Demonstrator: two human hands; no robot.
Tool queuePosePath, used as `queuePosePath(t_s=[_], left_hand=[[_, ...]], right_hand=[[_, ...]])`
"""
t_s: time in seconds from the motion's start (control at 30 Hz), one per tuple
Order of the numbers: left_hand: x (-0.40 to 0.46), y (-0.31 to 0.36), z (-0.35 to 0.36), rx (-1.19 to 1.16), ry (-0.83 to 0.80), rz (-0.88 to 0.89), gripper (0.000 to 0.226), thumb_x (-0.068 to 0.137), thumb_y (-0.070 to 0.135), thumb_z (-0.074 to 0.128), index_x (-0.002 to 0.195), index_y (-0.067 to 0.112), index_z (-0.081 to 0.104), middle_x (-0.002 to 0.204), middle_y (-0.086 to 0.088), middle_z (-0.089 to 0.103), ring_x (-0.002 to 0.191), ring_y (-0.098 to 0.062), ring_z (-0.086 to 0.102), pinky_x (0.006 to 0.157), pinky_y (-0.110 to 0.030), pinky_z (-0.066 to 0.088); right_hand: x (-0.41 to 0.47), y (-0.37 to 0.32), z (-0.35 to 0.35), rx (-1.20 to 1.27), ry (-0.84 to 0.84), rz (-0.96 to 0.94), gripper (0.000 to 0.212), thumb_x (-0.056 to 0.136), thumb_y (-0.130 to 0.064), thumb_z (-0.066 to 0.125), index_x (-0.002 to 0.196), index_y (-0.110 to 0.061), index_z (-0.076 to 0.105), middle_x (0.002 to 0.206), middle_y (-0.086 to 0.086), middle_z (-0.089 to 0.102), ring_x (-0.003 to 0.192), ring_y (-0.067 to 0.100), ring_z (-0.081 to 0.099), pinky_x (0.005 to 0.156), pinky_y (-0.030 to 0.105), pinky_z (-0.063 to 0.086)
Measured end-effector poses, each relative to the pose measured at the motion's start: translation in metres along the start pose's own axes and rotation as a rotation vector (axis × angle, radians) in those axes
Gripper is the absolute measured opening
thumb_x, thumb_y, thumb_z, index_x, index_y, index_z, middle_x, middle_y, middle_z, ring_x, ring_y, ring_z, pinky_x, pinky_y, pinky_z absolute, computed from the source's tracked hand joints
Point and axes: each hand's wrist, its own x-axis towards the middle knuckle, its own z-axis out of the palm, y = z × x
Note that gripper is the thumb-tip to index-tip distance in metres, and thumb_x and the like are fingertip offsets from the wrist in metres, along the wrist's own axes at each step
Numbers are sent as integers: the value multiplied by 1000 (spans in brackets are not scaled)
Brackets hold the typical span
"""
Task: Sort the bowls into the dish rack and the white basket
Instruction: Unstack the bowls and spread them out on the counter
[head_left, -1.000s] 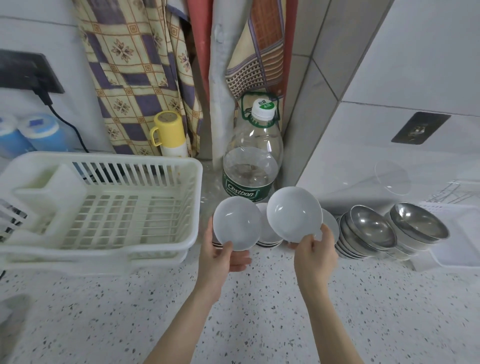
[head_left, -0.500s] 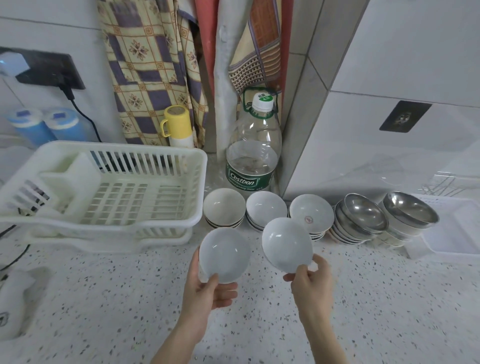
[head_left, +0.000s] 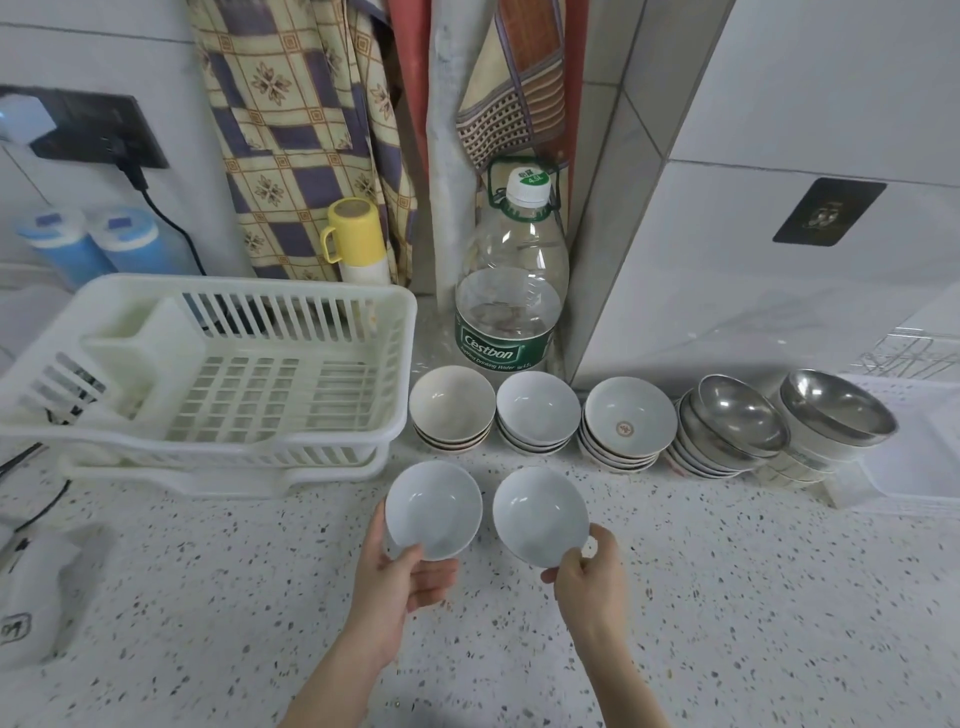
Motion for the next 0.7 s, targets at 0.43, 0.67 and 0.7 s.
queuePosePath(t_s=[0.43, 0.67, 0.7], left_hand=[[19, 3, -2, 38, -9, -14, 70, 99, 5, 52, 141, 55, 26, 84, -27, 75, 64, -29, 74, 49, -29, 55], [24, 2, 0, 57, -35, -24, 66, 100, 6, 51, 130, 60, 29, 87, -25, 76, 66, -27, 74, 51, -30, 56], [24, 2, 0, 61, -41, -24, 66, 101, 7, 50, 130, 61, 27, 87, -24, 76, 67, -27, 74, 52, -30, 56]], right_hand=[[23, 1, 7, 5, 27, 23, 39, 100, -12, 42, 139, -13, 40, 67, 7, 70, 66, 19, 66, 49, 31, 48], [25, 2, 6, 20, 19, 58, 41, 98, -9, 41, 139, -14, 40, 70, 7, 72, 60, 13, 64, 50, 27, 44], [25, 2, 6, 20, 18, 56, 42, 98, -9, 42, 139, -14, 40, 70, 6, 72, 61, 13, 64, 50, 27, 44]])
